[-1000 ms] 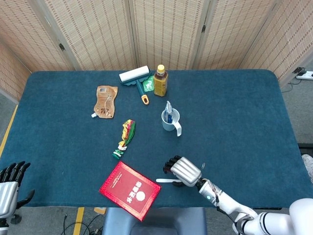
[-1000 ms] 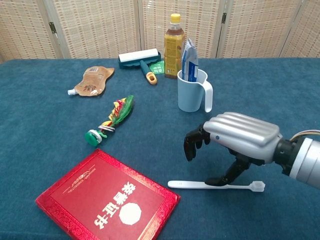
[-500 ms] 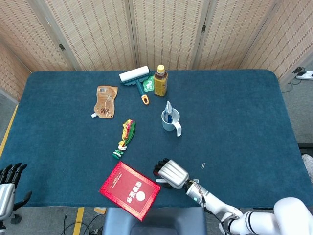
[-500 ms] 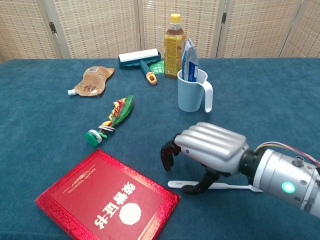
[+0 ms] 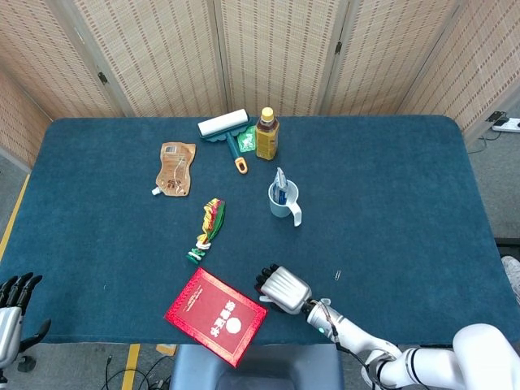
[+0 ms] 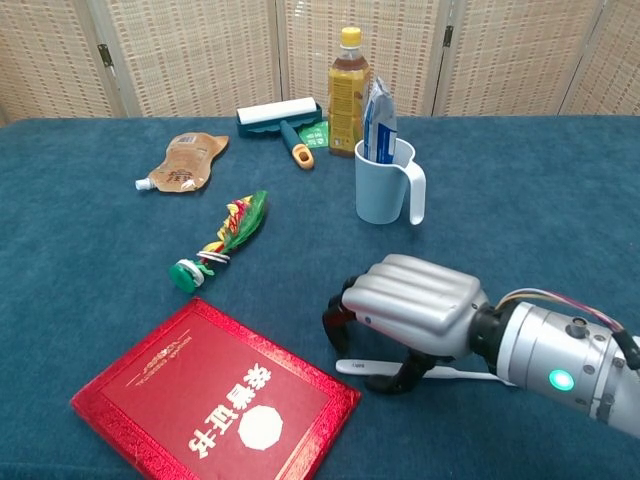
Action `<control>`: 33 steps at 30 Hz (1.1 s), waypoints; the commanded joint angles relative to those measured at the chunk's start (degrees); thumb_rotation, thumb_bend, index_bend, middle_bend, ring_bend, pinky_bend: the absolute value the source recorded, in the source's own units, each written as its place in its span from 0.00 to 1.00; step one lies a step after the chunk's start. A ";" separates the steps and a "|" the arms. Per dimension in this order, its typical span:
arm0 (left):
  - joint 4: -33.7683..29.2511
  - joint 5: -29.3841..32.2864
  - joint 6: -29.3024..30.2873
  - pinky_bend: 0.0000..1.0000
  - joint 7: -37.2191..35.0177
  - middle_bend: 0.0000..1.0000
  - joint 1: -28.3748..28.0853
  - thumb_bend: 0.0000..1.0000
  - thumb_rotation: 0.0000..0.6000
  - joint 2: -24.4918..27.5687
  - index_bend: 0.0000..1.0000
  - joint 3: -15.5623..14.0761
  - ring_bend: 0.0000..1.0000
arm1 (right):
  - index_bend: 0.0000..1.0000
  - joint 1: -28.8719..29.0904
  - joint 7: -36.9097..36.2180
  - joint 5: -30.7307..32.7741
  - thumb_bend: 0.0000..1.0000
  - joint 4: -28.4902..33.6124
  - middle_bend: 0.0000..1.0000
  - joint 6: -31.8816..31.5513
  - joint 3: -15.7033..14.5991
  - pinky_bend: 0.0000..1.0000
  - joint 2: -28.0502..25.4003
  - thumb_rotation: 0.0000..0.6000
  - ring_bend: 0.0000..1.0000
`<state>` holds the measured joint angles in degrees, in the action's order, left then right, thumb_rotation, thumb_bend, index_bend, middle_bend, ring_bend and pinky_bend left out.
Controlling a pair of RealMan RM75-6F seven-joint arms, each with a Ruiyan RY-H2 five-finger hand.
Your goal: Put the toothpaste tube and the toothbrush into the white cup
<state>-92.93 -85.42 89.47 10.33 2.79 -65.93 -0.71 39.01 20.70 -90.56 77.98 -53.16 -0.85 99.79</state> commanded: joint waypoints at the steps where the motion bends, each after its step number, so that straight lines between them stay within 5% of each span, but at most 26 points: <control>1: 0.13 -0.01 0.02 0.15 -0.16 0.15 0.06 0.33 1.00 -0.02 0.17 -0.01 0.10 | 0.52 0.13 1.32 -0.09 0.17 0.22 0.39 0.28 -0.44 0.39 -0.30 1.00 0.30; 17: 0.34 -0.47 -0.34 0.15 -0.19 0.15 -0.20 0.33 1.00 -0.20 0.17 0.05 0.10 | 0.53 -0.63 2.80 -3.86 0.20 0.74 0.39 -2.81 -2.90 0.37 -4.08 1.00 0.30; 33: 0.19 -0.51 0.28 0.15 -0.40 0.15 0.30 0.33 1.00 0.19 0.17 -0.01 0.10 | 0.53 1.08 9.52 -1.96 0.21 0.78 0.33 0.57 -0.84 0.30 -2.89 1.00 0.22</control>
<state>-92.76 -85.94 89.73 9.95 3.08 -65.73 -0.73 39.91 29.71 -92.93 78.47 -53.04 -1.85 97.09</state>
